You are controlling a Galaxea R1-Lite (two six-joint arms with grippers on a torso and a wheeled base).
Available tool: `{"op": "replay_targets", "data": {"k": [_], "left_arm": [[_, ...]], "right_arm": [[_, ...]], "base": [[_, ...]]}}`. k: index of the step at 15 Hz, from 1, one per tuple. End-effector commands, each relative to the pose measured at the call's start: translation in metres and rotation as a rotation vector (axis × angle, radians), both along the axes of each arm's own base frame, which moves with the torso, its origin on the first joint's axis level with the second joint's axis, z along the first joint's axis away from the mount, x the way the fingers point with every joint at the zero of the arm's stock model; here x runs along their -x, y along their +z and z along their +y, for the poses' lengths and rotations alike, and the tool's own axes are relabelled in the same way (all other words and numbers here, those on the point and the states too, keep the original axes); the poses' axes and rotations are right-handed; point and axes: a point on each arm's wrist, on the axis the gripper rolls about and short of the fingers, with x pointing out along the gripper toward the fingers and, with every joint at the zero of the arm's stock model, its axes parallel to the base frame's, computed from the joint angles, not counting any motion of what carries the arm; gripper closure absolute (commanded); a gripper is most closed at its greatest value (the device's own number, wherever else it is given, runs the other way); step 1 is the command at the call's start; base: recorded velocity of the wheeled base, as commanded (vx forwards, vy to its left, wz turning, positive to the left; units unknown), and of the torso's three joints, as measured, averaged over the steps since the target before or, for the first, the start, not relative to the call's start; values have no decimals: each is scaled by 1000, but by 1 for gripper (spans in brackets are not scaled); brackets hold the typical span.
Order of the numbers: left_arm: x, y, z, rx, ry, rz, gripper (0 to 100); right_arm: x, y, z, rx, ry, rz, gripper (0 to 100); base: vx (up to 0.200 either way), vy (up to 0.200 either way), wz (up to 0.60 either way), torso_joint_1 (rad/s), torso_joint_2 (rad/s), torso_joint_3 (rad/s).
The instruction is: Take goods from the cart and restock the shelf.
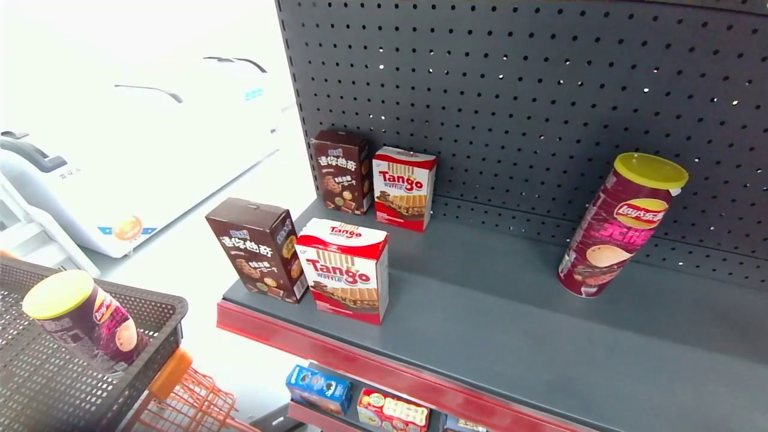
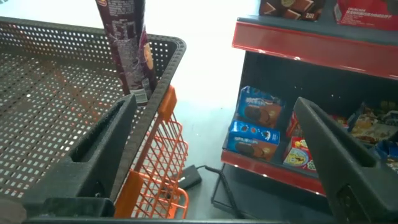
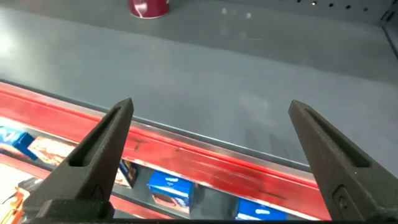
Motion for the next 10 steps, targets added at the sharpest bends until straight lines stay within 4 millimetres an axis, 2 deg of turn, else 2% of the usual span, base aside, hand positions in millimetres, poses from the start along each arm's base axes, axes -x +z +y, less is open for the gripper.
{"op": "replay_targets", "data": {"k": [1,10], "left_arm": [[0,0,0,1,1,0,0],[0,0,0,-1,-3,0,0]], "right_arm": [[0,0,0,2,0,0,0],[0,0,0,0,0,0,0]], "base": [[0,0,0,0,0,0],[0,0,0,0,0,0]]}}
